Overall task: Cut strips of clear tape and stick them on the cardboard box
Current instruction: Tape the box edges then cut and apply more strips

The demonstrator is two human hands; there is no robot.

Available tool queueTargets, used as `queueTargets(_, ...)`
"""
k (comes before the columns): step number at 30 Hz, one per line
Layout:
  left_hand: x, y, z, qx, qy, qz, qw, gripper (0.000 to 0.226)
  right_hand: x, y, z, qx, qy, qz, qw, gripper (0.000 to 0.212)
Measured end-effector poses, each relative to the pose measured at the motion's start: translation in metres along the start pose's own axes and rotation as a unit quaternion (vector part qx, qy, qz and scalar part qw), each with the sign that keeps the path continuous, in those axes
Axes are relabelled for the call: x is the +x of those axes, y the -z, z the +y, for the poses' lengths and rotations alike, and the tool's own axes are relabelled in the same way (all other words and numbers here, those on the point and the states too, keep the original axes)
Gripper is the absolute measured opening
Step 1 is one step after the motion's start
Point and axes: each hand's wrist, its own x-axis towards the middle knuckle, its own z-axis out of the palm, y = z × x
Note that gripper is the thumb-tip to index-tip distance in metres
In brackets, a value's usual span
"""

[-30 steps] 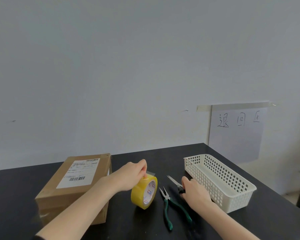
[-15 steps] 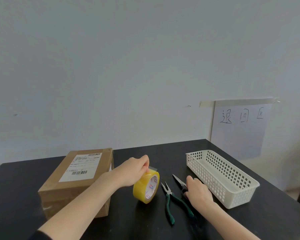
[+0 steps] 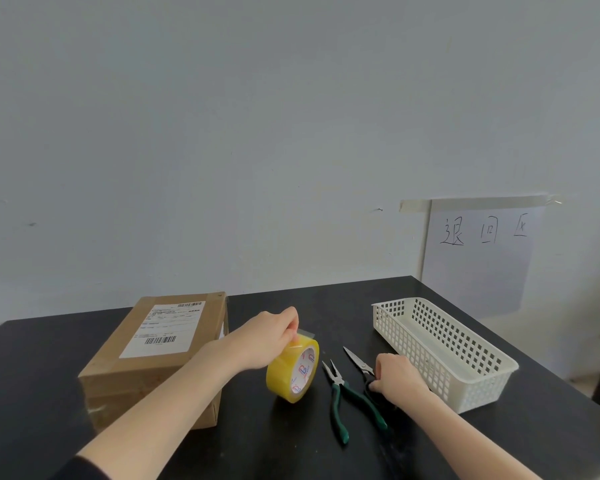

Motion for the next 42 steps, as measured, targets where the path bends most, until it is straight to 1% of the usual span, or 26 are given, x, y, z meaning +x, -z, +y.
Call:
queueTargets(2,-0.001,0.001,0.000,-0.002,0.001,0.000,1.000,0.006,0.000,0.002,-0.002,-0.020,0.009,0.004,1.000,0.020)
queueTargets(4,-0.003,0.001,0.000,-0.005,0.001,0.000,1.000,0.007,0.000,0.003,-0.006,-0.036,0.035,0.056,0.997,0.017)
queueTargets(6,-0.005,0.002,0.000,-0.009,0.001,-0.001,1.000,0.007,0.000,0.003,-0.014,0.018,0.082,0.117,0.990,0.022)
queueTargets(7,-0.006,0.002,-0.001,-0.011,0.000,0.000,1.000,0.008,0.000,0.002,-0.019,0.066,0.111,0.123,0.984,0.026)
queueTargets(9,-0.007,0.003,-0.001,-0.014,0.000,0.002,1.000,0.009,0.001,-0.001,-0.032,0.138,0.160,0.091,0.973,0.042)
queueTargets(10,-0.007,0.003,-0.001,-0.016,0.001,0.003,1.000,0.009,0.001,-0.004,-0.038,0.158,0.175,0.073,0.969,0.049)
queueTargets(11,-0.007,0.003,-0.002,-0.018,0.002,0.004,1.000,0.009,0.002,-0.006,-0.045,0.169,0.186,0.059,0.966,0.053)
queueTargets(13,-0.008,0.004,-0.003,-0.019,0.001,0.003,1.000,0.009,0.004,-0.010,-0.057,0.183,0.200,0.050,0.961,0.055)
queueTargets(17,-0.010,0.005,-0.004,-0.020,0.000,-0.004,1.000,0.009,0.013,-0.016,-0.076,0.196,0.180,0.027,0.964,0.042)
queueTargets(20,-0.011,0.005,-0.006,-0.034,0.000,-0.003,0.999,0.010,0.022,-0.024,-0.082,0.212,0.157,0.030,0.964,0.023)
queueTargets(22,-0.012,0.005,-0.006,-0.039,-0.002,0.000,0.999,0.011,0.026,-0.029,-0.082,0.212,0.143,0.032,0.966,0.015)
queueTargets(28,-0.014,0.003,-0.007,-0.038,-0.006,0.003,0.999,0.011,0.029,-0.035,-0.083,0.245,0.134,0.053,0.959,0.010)
queueTargets(34,-0.016,0.000,-0.008,-0.032,-0.005,0.010,0.999,0.010,0.026,-0.033,-0.083,0.294,0.129,0.044,0.946,0.010)
queueTargets(38,-0.019,0.002,-0.009,-0.051,0.003,0.016,0.999,0.010,0.021,-0.027,-0.087,0.293,0.141,0.039,0.945,0.010)
queueTargets(42,-0.027,0.008,-0.015,-0.075,0.011,0.017,0.997,0.011,0.017,-0.020,-0.094,0.264,0.154,0.041,0.951,0.008)
